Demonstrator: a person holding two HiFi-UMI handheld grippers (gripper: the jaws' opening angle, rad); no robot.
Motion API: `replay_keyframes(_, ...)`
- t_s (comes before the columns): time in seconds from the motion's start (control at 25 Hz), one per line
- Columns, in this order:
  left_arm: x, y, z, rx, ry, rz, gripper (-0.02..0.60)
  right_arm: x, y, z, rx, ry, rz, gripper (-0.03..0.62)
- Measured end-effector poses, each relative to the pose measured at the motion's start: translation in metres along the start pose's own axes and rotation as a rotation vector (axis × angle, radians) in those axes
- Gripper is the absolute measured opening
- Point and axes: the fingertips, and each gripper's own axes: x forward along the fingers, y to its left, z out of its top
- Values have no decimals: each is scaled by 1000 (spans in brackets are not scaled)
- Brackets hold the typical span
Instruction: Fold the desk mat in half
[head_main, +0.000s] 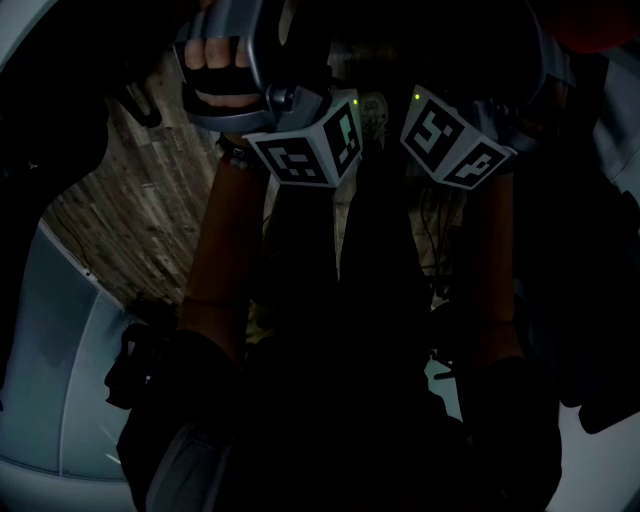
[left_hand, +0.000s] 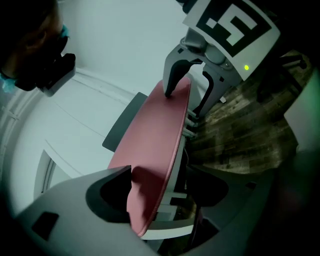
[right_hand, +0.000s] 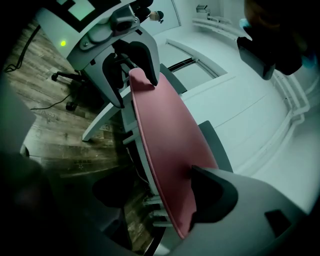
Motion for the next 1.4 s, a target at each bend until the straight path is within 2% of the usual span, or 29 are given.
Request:
replay_keyframes(0.24,19,-6,-10,0,12,43,328,13,8,-3,21,-14,-61,336)
replay_keyframes(0.44,21,0,-15,20,16,68,327,10,-10,3,15,-28,-143,334)
replay_keyframes(0.68,11,10,-11,-1,35,27,327,-1,-13,10,0,-30,-82,334)
replay_keyframes(1.0,-25,35,12,-57,61,-66,327,-40,-44,25,24,3,-9,334)
replay_keyframes(1.2,-47,58,15,-106,81,-100,327,-59,-70,44,37,11,8,333)
replay_keyframes(1.4,-49,81,23,-131,68,-111,327,-60,-99,56,42,20,5,333)
